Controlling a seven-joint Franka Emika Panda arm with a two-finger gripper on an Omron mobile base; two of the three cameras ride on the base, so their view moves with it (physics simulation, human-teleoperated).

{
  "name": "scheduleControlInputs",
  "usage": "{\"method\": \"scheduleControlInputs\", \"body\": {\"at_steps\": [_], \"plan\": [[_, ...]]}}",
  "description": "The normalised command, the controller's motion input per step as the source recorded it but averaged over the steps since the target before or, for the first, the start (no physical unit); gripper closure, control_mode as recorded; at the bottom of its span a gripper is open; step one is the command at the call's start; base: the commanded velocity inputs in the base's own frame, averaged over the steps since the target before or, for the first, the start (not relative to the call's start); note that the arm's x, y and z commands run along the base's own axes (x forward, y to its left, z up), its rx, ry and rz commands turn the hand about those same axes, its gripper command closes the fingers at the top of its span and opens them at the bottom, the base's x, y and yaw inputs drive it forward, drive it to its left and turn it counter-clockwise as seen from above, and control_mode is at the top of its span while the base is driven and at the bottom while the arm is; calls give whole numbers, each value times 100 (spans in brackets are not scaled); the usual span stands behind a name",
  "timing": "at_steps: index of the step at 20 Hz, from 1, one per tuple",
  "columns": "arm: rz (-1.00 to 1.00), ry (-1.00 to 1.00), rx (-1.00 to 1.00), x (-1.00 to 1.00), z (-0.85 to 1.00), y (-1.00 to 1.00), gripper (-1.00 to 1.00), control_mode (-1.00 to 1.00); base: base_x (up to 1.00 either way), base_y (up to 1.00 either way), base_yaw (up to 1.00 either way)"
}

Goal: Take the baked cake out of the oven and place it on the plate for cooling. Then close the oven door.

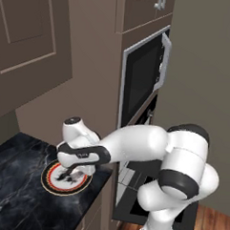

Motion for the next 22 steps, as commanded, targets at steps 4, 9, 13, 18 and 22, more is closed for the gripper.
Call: {"method": "scheduleControlInputs", "body": {"at_steps": [4, 9, 13, 18, 22], "plan": [[0, 1, 0, 11, -23, 17, 100, -100, 0, 0, 0], [0, 0, 0, 4, -15, 19, -100, -100, 0, 0, 0], [0, -1, 0, -2, 0, 0, -100, -100, 0, 0, 0], [0, -8, 0, -36, 18, -6, -100, -100, 0, 0, 0], [0, -12, 0, -44, 58, -21, -100, -100, 0, 0, 0]]}}
